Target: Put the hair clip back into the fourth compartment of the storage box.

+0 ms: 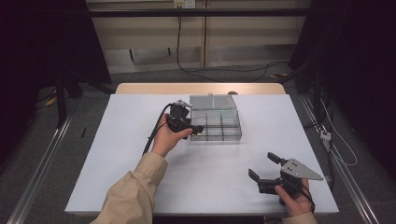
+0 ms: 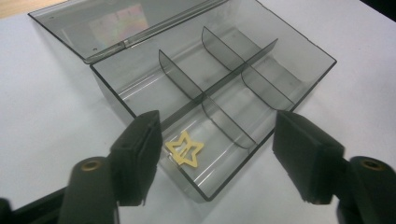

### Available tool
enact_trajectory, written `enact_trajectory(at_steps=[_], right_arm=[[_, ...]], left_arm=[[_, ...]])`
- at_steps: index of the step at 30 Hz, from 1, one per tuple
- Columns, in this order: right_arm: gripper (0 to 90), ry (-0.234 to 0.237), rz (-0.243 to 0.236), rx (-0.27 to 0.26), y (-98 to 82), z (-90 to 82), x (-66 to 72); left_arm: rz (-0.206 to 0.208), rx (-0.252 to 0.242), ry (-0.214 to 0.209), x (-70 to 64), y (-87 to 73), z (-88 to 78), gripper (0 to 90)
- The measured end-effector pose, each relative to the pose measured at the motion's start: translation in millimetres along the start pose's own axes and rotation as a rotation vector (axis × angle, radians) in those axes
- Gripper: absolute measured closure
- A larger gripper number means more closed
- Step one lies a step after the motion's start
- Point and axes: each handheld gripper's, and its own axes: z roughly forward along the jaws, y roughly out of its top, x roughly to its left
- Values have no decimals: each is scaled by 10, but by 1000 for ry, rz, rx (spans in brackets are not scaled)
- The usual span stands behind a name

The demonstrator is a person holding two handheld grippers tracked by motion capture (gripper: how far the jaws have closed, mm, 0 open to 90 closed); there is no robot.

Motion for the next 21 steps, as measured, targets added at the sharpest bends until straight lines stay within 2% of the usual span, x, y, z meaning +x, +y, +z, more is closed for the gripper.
enact_trajectory(at_steps=[7,8,14,16,20,21], right_arm=[[42,0,1,0,2,3,1],[42,0,1,0,4,6,2],[42,9,-3,1,8,29,21],[42,10,-1,0,11,30,23],[42,12,-5,-1,22,44,31],[42,14,-6,1,24,47,37]], left_arm=[[22,21,-18,-36,-22,-49,222],[26,23,-9,-53,-28,-59,211],[49,28,-36,-88,-73,-145,180],[47,28,-47,-93,-94,-179,180],[44,18,-41,-104,-143,-255,174],[46,17,-55,-98,-158,-276,173]])
